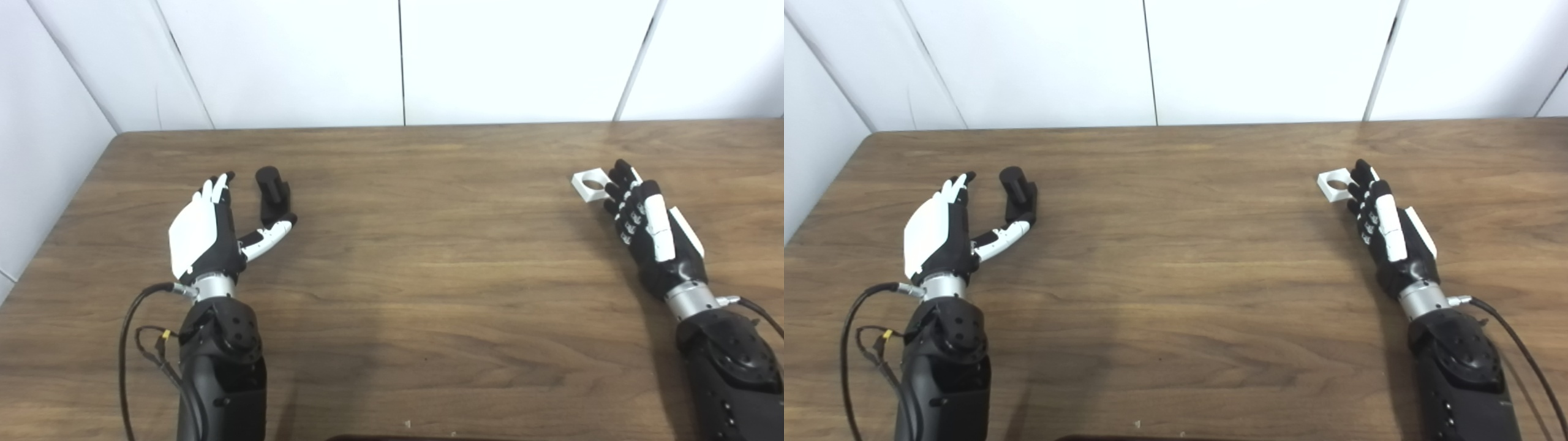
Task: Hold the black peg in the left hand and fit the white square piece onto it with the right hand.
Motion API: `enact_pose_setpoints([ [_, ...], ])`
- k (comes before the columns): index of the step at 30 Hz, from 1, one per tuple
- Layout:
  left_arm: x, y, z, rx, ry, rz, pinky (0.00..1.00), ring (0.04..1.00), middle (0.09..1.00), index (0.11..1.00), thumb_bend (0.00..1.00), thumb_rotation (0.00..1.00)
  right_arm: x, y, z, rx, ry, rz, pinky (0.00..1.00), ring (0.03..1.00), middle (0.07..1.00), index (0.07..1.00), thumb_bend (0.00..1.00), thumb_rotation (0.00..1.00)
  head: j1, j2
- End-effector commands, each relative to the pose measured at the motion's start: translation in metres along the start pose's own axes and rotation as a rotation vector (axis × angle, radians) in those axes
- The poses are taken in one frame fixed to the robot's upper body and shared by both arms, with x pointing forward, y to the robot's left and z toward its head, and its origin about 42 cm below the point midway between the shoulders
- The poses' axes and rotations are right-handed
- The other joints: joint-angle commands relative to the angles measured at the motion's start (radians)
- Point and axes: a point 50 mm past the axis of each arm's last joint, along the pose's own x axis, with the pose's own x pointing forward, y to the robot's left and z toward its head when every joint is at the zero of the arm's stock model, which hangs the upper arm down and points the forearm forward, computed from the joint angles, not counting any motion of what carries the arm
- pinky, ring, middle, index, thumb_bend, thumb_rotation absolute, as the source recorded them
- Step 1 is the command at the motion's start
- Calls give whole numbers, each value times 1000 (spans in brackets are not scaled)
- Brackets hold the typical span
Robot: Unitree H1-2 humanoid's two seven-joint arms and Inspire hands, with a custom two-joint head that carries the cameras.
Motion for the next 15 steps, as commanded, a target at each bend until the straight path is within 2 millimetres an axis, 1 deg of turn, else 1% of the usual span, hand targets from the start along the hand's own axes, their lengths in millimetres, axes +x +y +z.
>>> enact_pose_setpoints([
  [1,12,13,15,50,-27,70,1000,1000,1000,920,765,524,1,0,9,-3,-54,-4,1000,1000,1000,1000,549,1000,1,-1],
  [8,28,12,20,156,8,57,1000,1000,1000,916,780,572,0,-1,6,-6,-40,-3,1000,1000,1000,1000,562,1000,1,-4],
  [15,44,10,25,182,19,47,1000,1000,1000,906,780,587,0,3,3,6,-48,-8,1000,1000,1000,1000,542,1000,-3,-18],
])
